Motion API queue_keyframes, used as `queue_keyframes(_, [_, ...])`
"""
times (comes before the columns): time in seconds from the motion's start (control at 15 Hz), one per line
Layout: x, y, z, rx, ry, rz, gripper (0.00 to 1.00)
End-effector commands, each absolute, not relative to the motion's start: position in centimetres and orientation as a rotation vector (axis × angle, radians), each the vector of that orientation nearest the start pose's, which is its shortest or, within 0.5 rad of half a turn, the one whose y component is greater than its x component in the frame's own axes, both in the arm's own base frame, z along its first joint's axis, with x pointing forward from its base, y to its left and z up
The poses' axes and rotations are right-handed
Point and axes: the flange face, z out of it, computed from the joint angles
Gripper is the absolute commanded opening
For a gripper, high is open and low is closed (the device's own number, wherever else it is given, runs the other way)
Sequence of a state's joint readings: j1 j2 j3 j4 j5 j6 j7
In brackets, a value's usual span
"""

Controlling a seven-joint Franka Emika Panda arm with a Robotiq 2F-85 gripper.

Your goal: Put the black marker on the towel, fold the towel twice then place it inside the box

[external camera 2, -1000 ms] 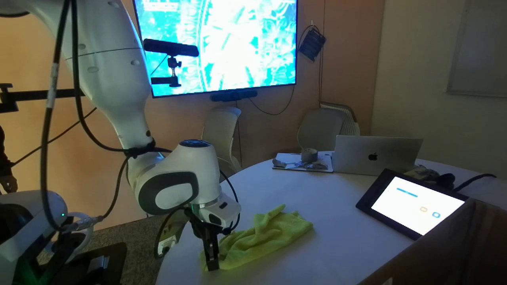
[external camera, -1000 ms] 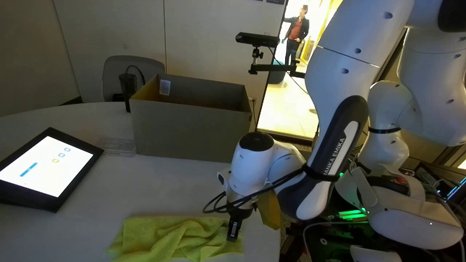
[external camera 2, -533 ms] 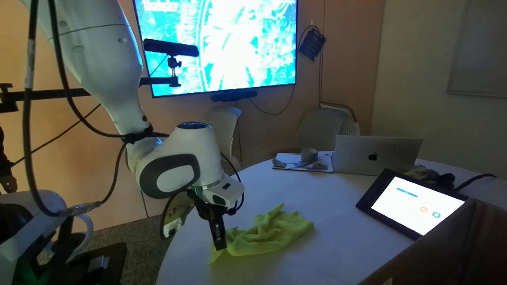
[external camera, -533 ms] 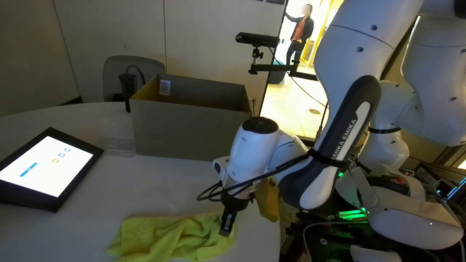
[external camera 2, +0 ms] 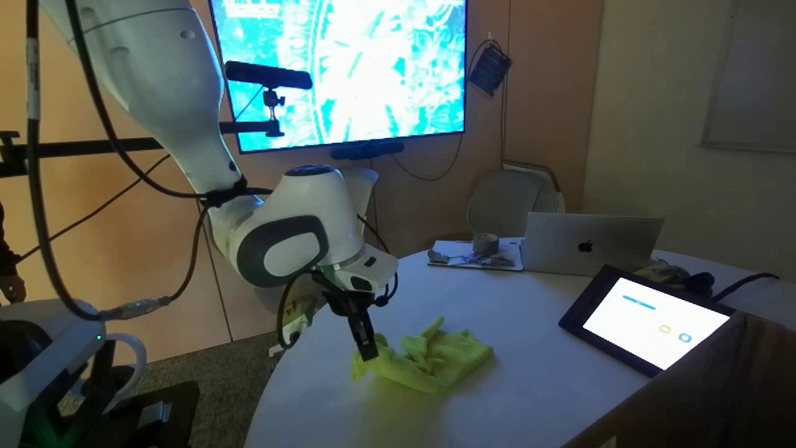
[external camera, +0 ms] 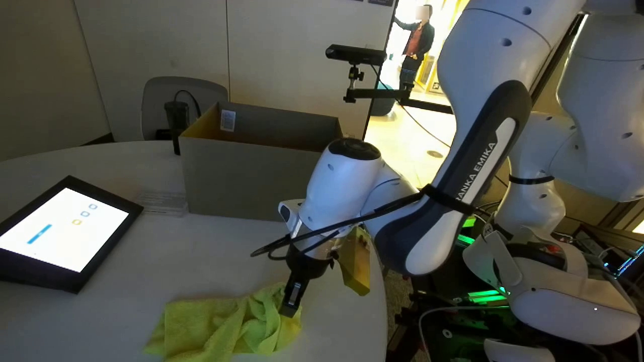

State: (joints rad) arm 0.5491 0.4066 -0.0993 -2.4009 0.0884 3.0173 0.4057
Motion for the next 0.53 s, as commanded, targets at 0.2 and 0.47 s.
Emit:
queue_keyframes(0.2, [52.3,23.6,19.3,-2.997,0.080,-0.388,0.09])
queue_keyframes(0.47, [55.7,24.5,17.3,-3.035,0.093,-0.347,0.09])
